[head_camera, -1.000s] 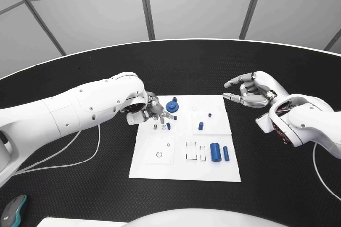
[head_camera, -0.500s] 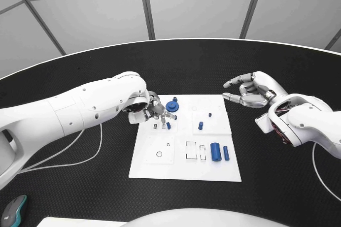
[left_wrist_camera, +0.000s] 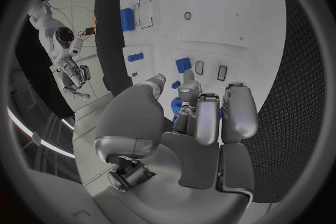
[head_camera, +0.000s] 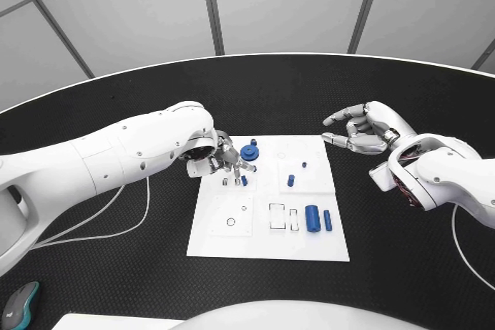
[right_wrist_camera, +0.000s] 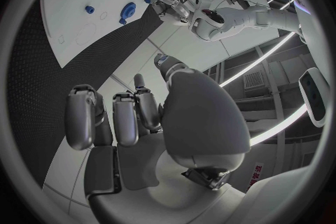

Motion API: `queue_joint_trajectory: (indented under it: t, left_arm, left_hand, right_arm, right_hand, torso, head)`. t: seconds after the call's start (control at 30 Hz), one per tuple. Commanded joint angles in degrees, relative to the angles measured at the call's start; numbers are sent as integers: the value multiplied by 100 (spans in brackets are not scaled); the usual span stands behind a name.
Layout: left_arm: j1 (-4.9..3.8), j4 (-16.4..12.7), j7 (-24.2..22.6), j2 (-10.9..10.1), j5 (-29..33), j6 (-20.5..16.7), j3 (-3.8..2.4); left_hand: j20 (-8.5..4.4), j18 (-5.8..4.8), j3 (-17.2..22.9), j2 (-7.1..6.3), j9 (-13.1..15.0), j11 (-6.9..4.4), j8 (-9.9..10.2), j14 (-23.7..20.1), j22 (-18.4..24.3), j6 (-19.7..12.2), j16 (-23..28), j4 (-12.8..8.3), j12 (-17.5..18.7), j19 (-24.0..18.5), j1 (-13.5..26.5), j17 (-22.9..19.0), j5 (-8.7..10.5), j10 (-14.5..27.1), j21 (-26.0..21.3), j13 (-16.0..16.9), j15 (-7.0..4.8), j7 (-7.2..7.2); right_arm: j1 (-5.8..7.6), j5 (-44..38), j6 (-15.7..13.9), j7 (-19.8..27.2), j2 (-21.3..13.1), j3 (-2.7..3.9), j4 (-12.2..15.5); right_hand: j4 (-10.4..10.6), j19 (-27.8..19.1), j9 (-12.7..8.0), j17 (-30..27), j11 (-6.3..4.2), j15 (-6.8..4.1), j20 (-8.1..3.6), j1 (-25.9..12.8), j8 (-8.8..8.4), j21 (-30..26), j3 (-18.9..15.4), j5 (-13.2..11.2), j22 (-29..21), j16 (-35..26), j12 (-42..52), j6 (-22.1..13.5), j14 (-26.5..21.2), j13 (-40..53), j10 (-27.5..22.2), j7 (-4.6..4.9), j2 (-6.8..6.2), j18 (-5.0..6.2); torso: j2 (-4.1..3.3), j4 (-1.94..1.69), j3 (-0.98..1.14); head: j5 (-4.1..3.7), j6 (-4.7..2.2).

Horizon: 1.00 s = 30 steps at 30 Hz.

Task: Assemble the parts on the task board

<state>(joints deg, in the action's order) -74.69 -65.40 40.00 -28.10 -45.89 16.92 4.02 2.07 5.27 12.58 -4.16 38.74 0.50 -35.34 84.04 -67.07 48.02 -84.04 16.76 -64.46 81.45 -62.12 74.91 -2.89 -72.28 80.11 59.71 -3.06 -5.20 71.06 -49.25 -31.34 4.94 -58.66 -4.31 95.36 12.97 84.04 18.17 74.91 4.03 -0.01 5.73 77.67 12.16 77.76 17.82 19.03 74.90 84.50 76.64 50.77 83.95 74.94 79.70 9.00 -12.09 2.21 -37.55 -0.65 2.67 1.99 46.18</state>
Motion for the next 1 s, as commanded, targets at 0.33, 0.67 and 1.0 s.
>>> queue_joint_trajectory:
  t: [0.33,0.67,1.0]
  left_arm:
    - [1,104,144,51,-1,90,2]
    - [4,166,153,106,-3,163,7]
    - [7,214,154,156,-4,198,13]
  left_hand:
    - [-13,-101,-2,-1,42,-6,-40,298,-19,-19,40,-15,-5,30,-129,470,-12,-10,38,-4,-28,46]
    - [-15,-102,34,15,69,-8,-52,298,-27,-37,44,-17,-20,29,-195,468,-12,-12,44,10,-30,47]
    - [-15,-102,44,15,77,-8,-55,299,-29,-41,43,-19,-21,28,-213,470,-12,-11,45,9,-30,47]
  right_arm:
    - [-1,0,16,-10,15,0,-14]
    - [-1,0,29,-12,33,0,-27]
    - [-1,0,39,-11,42,-1,-33]
  right_hand:
    - [37,86,5,684,-11,-52,-45,10,32,-35,12,19,588,-11,20,44,379,334,17,-4,-19,82]
    - [37,86,5,684,-11,-52,-45,10,32,-35,12,19,588,-11,20,44,379,334,17,-4,-19,82]
    - [40,87,5,678,-12,-53,-47,14,36,-39,15,30,585,-16,27,46,378,339,25,-5,-15,83]
  torso:
    - [-2,-4,5]
    - [-8,-2,6]
    - [-4,-14,7]
  head:
    - [-11,17]
    - [-14,33]
    - [-19,54]
